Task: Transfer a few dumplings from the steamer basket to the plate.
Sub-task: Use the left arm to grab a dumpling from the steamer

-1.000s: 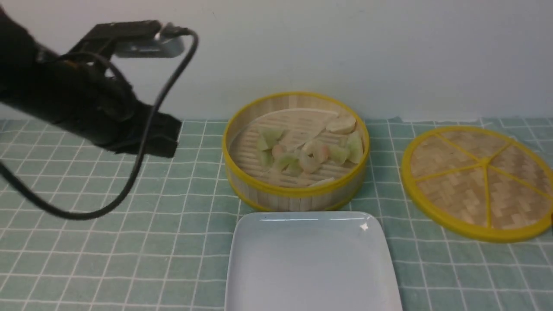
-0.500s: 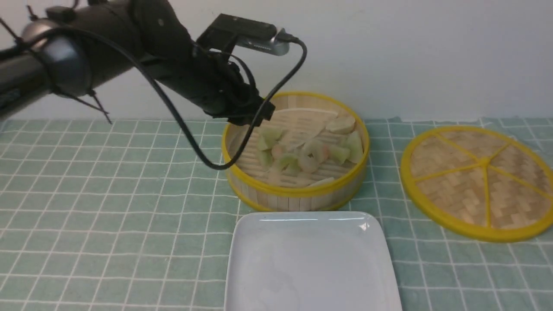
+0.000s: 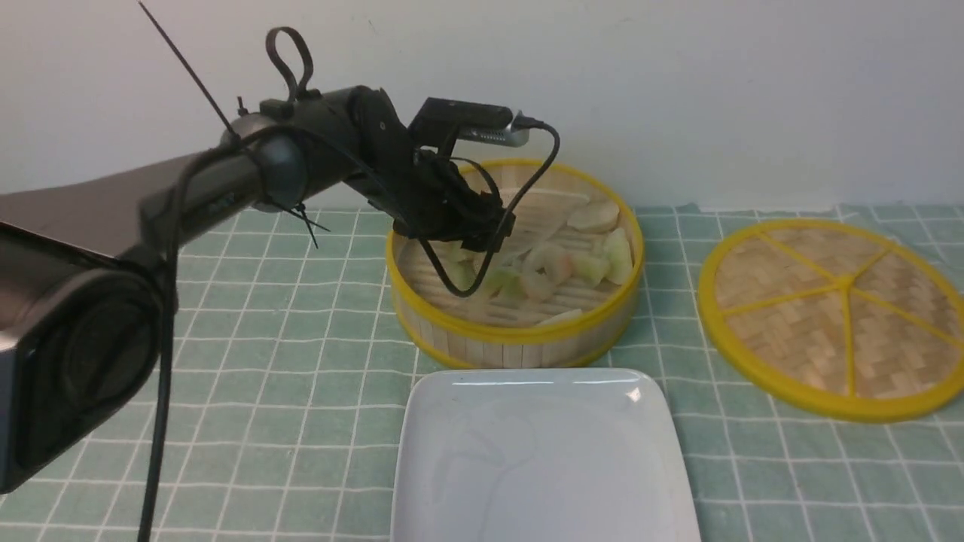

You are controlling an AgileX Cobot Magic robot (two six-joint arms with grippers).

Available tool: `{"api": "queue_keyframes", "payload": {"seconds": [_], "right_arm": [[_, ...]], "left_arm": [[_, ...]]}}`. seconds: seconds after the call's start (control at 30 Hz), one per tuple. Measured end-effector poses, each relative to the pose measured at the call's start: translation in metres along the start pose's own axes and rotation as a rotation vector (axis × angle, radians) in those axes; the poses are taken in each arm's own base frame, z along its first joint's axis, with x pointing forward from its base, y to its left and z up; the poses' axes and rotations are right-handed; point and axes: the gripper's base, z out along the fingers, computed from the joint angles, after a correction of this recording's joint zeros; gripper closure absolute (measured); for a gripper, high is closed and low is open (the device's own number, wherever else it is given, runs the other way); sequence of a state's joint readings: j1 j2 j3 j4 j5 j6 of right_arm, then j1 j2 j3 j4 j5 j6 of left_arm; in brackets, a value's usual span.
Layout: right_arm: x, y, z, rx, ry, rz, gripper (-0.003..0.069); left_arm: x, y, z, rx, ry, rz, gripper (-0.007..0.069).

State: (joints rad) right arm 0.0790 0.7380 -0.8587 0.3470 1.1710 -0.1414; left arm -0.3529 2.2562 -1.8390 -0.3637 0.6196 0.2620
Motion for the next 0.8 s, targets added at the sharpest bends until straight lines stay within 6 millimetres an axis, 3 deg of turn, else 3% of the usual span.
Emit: {"api": "queue_keyframes", "payload": {"seconds": [0.13, 0.3, 0.47, 0.6, 0.67, 0.7, 0.77, 0.8], "right_arm": [[0.001, 0.000, 0.000, -0.002, 0.015, 0.000, 0.0669], [0.002, 0.000, 0.000, -0.004, 0.024, 0.000, 0.0669], [0.003, 0.001, 0.000, -0.013, 0.030, 0.005, 0.0669], [0.003, 0.001, 0.000, -0.015, 0.034, 0.005, 0.0669], [0.004, 0.002, 0.000, -0.023, 0.039, 0.009, 0.0669], [0.004, 0.002, 0.000, -0.023, 0.040, 0.009, 0.0669], [0.004, 0.003, 0.000, -0.034, 0.045, 0.014, 0.0669], [0.004, 0.003, 0.000, -0.034, 0.045, 0.014, 0.0669]], "left_arm": [[0.004, 0.004, 0.008, -0.022, 0.017, 0.023, 0.0251], [0.006, 0.006, 0.008, -0.043, 0.036, 0.058, 0.0471], [0.004, 0.005, 0.003, -0.048, 0.071, 0.082, 0.0470], [-0.005, -0.001, -0.019, -0.035, 0.100, 0.096, 0.0470], [-0.016, -0.008, -0.046, -0.027, 0.087, 0.108, 0.0470], [-0.017, -0.008, -0.048, -0.026, 0.086, 0.109, 0.0470], [-0.025, -0.016, -0.080, -0.015, 0.080, 0.126, 0.0470], [-0.026, -0.017, -0.082, -0.015, 0.076, 0.127, 0.0470]]}}
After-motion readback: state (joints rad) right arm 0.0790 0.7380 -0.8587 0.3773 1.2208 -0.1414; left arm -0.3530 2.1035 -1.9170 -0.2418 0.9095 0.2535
